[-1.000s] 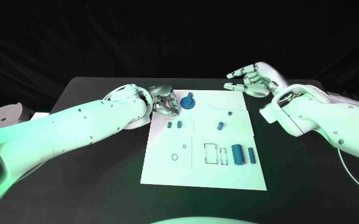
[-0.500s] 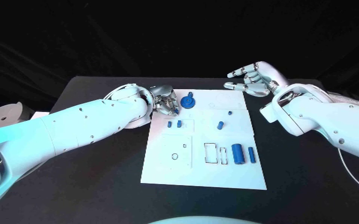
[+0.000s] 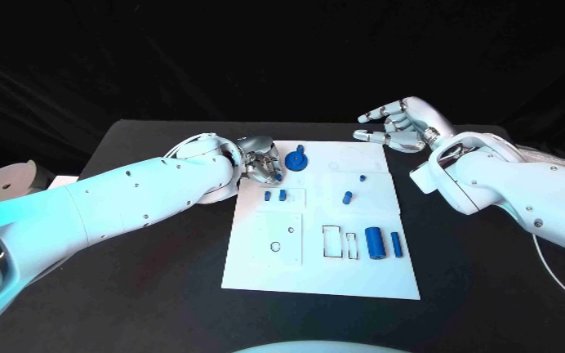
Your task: Assemble the parts on the task board
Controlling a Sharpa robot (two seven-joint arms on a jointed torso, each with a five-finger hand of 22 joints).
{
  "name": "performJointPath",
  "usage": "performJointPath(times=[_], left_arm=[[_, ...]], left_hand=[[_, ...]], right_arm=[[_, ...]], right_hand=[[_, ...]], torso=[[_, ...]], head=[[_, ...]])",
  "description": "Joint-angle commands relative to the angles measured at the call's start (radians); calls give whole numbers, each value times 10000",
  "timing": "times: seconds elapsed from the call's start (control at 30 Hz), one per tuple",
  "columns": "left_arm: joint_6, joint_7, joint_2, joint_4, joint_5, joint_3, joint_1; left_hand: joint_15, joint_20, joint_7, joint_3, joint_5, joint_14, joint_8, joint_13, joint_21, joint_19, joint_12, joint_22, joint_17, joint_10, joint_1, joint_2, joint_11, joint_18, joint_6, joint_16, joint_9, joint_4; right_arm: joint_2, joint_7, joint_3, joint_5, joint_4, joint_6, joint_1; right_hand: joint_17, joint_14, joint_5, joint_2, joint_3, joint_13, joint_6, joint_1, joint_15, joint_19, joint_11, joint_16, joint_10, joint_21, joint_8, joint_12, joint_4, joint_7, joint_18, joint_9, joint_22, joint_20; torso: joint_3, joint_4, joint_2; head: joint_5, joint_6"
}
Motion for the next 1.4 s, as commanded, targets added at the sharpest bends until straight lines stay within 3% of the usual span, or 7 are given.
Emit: performJointPath(times=[0.03, 0.3, 0.83, 1.4], left_arm=[[115, 52, 6, 38, -37, 0, -3], [87, 51, -6, 52, -37, 0, -4], [290, -146, -10, 34, -77, -4, -11], [157, -160, -25, 14, -111, -6, -17]], left_hand=[[39, 70, 12, 36, -53, 534, -31, 9, 9, 194, -37, 5, -11, 70, -80, 27, -10, -108, 46, 33, 9, -32], [34, 69, 10, 35, -59, 538, -44, 14, 27, 194, -60, 28, 18, 84, -104, 12, -11, -110, 62, 49, 8, -51], [233, 205, 287, 93, -58, 511, -567, -52, 0, 148, -537, 58, -37, -346, -429, -242, 250, -136, -467, 51, -104, -155], [269, 241, 345, 101, -59, 501, -704, -43, 8, 140, -552, 80, -68, -373, -467, -289, 292, -139, -622, 46, -109, -189]], right_arm=[[0, 39, 1, -38, 9, 111, -5], [-3, 37, 1, -38, 9, 113, -5], [-8, 34, 1, -38, 14, 119, -5], [-9, 28, 1, -38, 6, 117, -4]], right_hand=[[1672, 858, -38, 95, -44, 116, 38, -34, 32, 530, -38, -21, 27, -42, 33, 26, 1, -42, 82, 16, 1772, 41], [1672, 858, -38, 95, -44, 116, 38, -34, 32, 530, -38, -21, 27, -42, 33, 26, 1, -42, 82, 16, 1772, 41], [1672, 858, -38, 95, -44, 116, 38, -34, 32, 530, -38, -21, 27, -42, 33, 26, 1, -42, 82, 16, 1772, 41], [1666, 857, -49, 113, -59, 113, 41, -22, 30, 530, -40, -26, 28, -44, 32, 28, -8, -43, 82, 18, 1771, 39]], torso=[[1, 6, -2], [-1, 1, -3], [0, 10, -4], [-2, 7, 1]], head=[[0, -19], [4, -23], [27, -42], [50, -42]])
